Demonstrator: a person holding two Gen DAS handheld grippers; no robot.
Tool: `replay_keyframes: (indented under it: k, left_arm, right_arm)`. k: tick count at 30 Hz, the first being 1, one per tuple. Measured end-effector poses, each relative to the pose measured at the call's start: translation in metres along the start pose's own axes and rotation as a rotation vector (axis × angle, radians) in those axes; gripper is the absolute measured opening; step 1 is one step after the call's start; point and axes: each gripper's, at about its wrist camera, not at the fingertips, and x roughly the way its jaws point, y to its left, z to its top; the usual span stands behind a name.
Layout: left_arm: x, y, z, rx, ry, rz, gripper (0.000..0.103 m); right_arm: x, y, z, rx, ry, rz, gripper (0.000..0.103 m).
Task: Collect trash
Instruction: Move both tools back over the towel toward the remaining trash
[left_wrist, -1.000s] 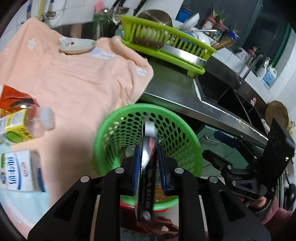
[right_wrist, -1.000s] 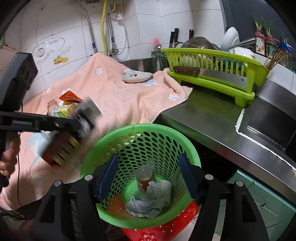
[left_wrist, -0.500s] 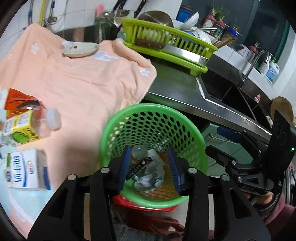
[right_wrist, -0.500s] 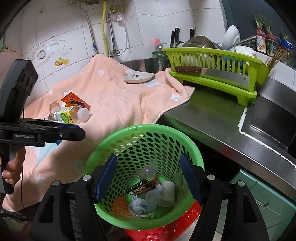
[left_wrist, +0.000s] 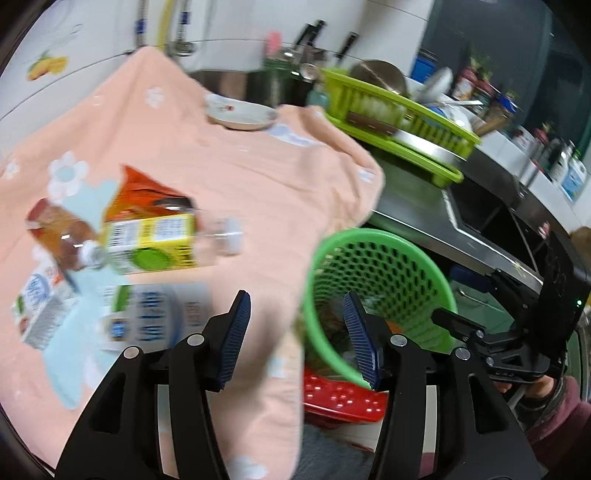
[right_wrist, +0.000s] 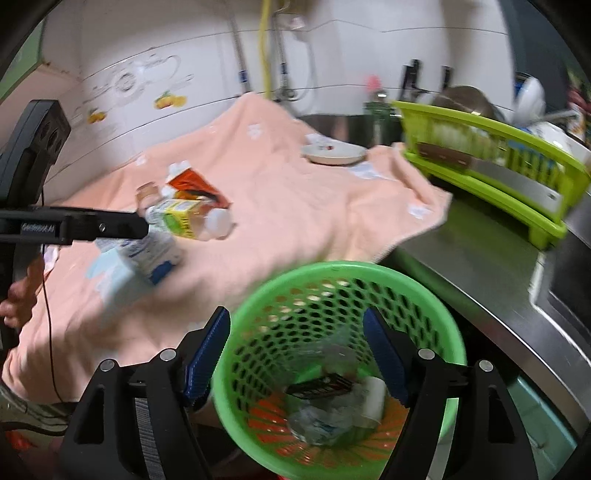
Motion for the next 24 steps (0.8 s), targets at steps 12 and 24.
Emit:
replay_keyframes:
  k: [12, 24]
  left_arm:
    - [-0.036, 0.086, -0.007, -0.112, -0.03, 0.132, 0.053]
    - [-0.053, 0.143, -0.024, -0.205, -0.036, 0.194, 0.053]
  right_arm:
    - [0.039, 0.064, 0.037, -0.2, 0.054, 0.152, 0.074]
    - [0.081, 0.148, 0.064, -0.46, 0.092, 0.278, 0.078]
